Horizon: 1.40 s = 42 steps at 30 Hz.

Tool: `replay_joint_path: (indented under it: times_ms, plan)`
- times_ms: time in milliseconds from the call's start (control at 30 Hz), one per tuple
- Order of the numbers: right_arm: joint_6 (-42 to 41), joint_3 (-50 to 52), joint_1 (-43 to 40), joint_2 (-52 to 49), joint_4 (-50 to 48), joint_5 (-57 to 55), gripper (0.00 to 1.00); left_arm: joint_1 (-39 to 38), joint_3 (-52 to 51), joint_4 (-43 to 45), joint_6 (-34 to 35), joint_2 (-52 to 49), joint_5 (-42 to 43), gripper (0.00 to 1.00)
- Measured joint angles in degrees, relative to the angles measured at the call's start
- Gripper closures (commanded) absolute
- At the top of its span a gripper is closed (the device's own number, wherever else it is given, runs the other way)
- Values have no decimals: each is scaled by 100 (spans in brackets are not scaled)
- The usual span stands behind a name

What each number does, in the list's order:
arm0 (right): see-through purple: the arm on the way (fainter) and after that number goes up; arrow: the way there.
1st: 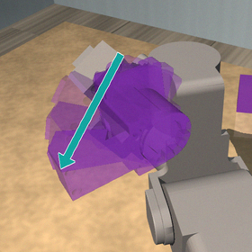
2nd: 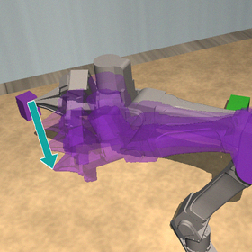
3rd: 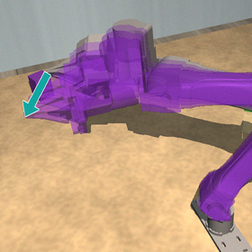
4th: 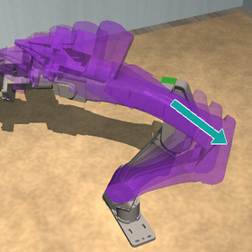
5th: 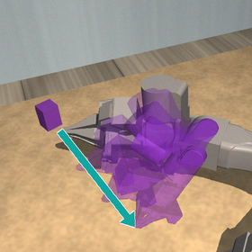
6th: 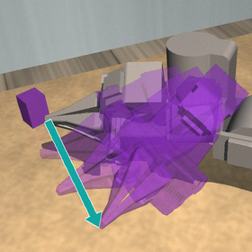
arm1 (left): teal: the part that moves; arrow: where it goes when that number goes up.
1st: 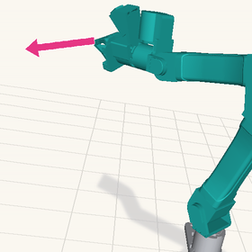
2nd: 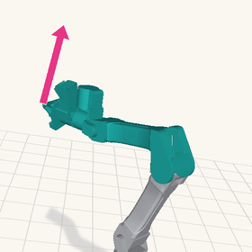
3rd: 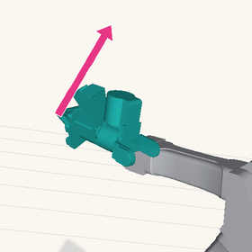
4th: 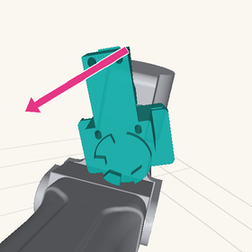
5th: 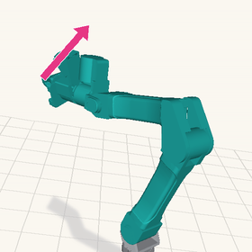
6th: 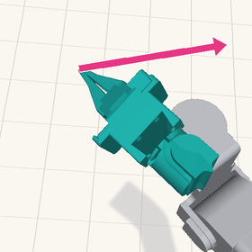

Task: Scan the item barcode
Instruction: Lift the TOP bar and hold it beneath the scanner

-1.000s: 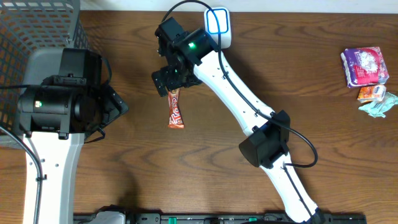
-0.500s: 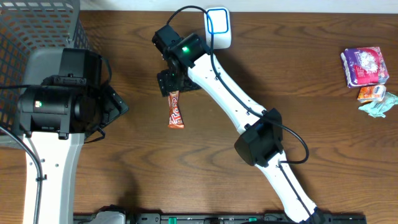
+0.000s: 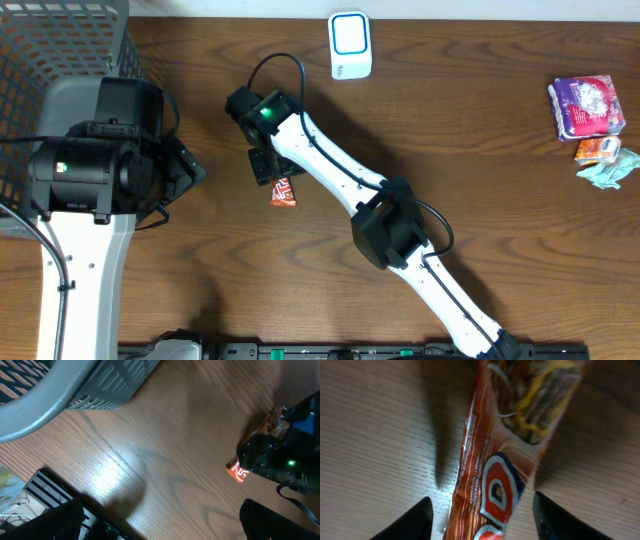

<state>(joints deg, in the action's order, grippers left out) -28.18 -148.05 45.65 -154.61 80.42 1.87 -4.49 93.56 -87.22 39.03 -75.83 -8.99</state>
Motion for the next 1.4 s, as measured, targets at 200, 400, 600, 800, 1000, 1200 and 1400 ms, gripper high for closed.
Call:
replay_joint_path:
  times_ms: [200, 400, 600, 800, 1000, 1200, 1400]
  plan:
    - [-9, 0, 7, 0, -22, -85, 55, 0, 0, -2, 0, 0, 2, 1]
    - [-9, 0, 7, -17, -17, -168, 62, 0, 0, -2, 0, 0, 2, 1]
    - [-9, 0, 7, -72, -4, -197, 78, 0, 0, -2, 0, 0, 2, 1]
    - [-44, -2, 7, -72, 4, -238, 99, 0, 0, -2, 0, 0, 2, 1]
    - [-46, -2, 2, -72, 4, -256, 99, 0, 0, -2, 0, 0, 2, 1]
    - [-42, -24, -101, -72, 44, -247, 99, 0, 0, -2, 0, 0, 2, 1]
    - [125, -26, -562, 31, 46, -273, 99, 0, 0, -2, 0, 0, 2, 1]
